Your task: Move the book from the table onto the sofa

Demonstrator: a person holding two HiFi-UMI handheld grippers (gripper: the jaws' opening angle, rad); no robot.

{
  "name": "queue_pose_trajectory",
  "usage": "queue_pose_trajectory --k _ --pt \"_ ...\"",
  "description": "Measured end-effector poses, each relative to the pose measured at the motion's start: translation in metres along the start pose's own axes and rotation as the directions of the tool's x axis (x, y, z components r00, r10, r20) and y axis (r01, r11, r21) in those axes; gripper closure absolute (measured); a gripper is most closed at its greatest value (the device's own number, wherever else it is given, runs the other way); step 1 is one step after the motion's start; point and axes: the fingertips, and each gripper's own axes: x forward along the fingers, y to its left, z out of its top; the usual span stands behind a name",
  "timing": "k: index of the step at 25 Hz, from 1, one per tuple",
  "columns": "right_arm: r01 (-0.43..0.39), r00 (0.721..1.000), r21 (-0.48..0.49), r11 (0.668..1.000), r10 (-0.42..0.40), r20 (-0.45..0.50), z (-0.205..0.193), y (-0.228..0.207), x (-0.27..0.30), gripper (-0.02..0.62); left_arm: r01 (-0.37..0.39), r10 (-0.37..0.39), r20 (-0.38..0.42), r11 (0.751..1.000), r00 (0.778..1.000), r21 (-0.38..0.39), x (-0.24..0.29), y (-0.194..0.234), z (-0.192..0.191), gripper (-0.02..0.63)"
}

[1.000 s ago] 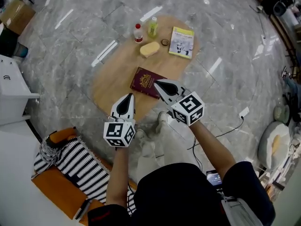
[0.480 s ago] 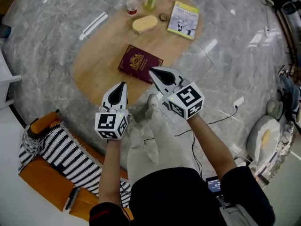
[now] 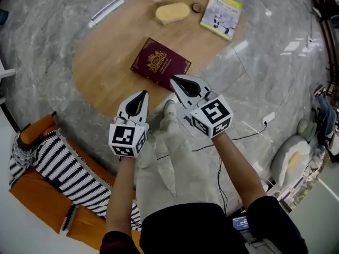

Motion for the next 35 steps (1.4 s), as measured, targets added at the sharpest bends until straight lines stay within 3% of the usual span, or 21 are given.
queue_pose_trajectory --k 10,16,26,29,35 --pt "0.030 0.999 0.034 0.999 -0.028 -0.043 -0.062 -0.018 0.030 0.581 0.033 -0.034 -0.047 0.999 0.998 -0.033 0.034 0.000 -0.046 0.589" --pt "0.032 0.994 0.005 0.999 -0.031 -0.104 -0.098 -0.028 0.046 0.581 0.027 -0.031 -0.075 0.998 0.997 -0.056 0.043 0.007 -0.079 0.589" --pt "0.026 0.970 -0.090 0.996 -0.047 -0.239 -0.134 -0.050 0.078 0.581 0.019 -0.026 -0.069 0.995 0.997 -0.095 0.048 0.015 -0.088 0.589" --pt "0.027 0.967 -0.075 0.997 -0.045 -0.253 -0.135 -0.060 0.086 0.581 0.019 -0.027 -0.077 0.994 0.997 -0.103 0.047 0.015 -0.093 0.589" --pt "0.036 0.960 -0.098 0.994 -0.062 -0.273 -0.136 -0.075 0.098 0.493 0.011 -0.023 -0.093 0.992 0.995 -0.126 0.047 0.015 -0.106 0.589"
